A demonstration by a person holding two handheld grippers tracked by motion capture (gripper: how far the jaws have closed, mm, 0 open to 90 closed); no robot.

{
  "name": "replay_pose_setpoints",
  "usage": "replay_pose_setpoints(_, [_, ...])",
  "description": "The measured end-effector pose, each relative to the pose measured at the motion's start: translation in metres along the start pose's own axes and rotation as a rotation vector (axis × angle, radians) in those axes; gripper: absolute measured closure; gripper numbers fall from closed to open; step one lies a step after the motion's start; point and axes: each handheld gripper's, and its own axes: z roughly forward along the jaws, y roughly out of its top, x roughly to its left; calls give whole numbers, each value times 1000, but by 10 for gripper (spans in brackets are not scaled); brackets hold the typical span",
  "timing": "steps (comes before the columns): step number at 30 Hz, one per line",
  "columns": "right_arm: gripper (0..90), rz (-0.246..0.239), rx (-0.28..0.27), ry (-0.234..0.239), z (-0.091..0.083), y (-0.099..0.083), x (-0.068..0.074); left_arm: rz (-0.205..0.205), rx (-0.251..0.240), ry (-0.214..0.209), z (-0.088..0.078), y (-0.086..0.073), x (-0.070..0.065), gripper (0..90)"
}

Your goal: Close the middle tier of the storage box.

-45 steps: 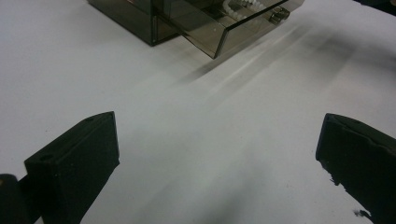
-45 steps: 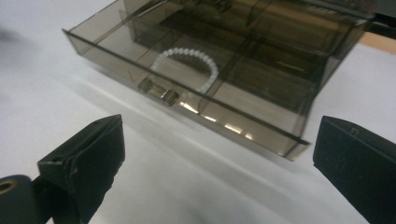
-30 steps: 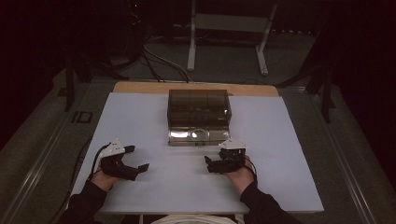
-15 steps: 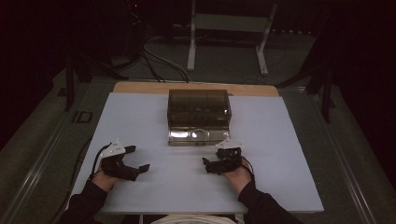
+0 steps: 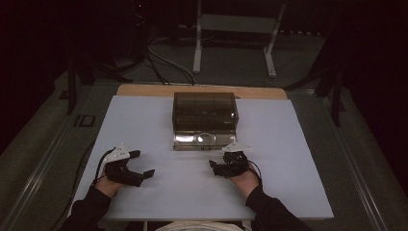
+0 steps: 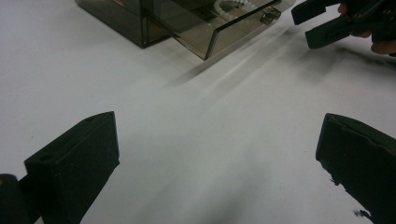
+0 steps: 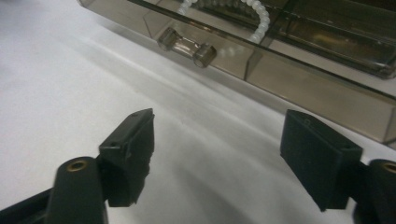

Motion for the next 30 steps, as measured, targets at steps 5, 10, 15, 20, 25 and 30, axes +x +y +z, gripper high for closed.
replay_pose_setpoints(5, [301,-15,-8,8,1,2,2,3,1,3,0,0,0,9])
replay_pose_setpoints(10, [455,-23,-19,6,1,3,3,5,5,3,0,0,0,9])
replay_pose_setpoints(15, [612,-30,-22,-11,1,4,4,3,2,3,0,0,0,9])
replay_pose_setpoints(20, [795,-30,-33,-26,-2,7,3,3,2,2,0,0,0,9])
replay_pose_setpoints(25, [883,-51,-31,-28,-2,10,4,3,-1,5,-1,0,0,9])
replay_pose_setpoints(30, [895,-57,-34,-28,-1,12,3,6,4,5,0,0,0,9])
